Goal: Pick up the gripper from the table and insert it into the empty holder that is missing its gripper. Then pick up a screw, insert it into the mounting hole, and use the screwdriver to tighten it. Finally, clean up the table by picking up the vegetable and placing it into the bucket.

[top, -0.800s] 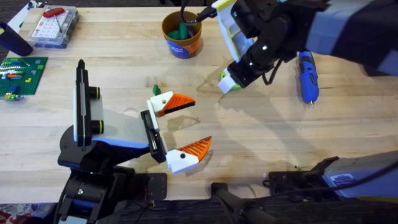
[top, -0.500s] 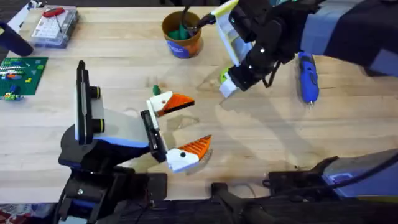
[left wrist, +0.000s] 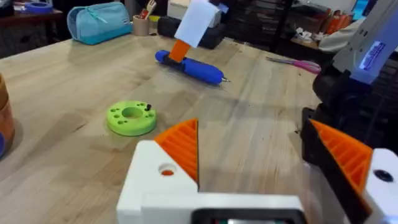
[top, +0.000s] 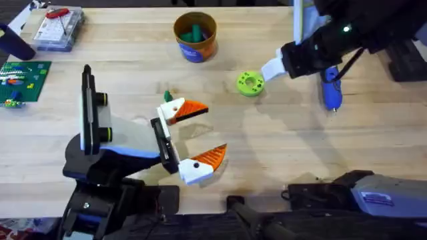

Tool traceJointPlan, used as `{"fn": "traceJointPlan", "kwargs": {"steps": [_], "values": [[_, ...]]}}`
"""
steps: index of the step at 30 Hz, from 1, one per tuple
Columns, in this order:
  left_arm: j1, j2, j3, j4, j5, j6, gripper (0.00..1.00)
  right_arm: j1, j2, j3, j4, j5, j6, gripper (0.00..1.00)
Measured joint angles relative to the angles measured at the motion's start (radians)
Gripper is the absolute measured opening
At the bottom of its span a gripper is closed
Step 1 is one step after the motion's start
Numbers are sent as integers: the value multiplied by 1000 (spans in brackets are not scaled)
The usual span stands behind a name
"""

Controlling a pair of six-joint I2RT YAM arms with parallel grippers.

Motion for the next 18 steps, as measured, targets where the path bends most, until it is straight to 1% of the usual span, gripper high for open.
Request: {"fn": "traceJointPlan", "kwargs": {"steps": [8,11,14,18], "values": [[0,0,0,0,-3,0,990,-4,6,0,-2,1,59,673],[0,0,0,0,-3,0,990,-4,15,-10,30,1,82,673],[0,0,0,0,-3,0,990,-4,16,-56,97,-5,96,673],[0,0,0,0,-3,0,990,-5,19,-148,201,-52,102,673]]}}
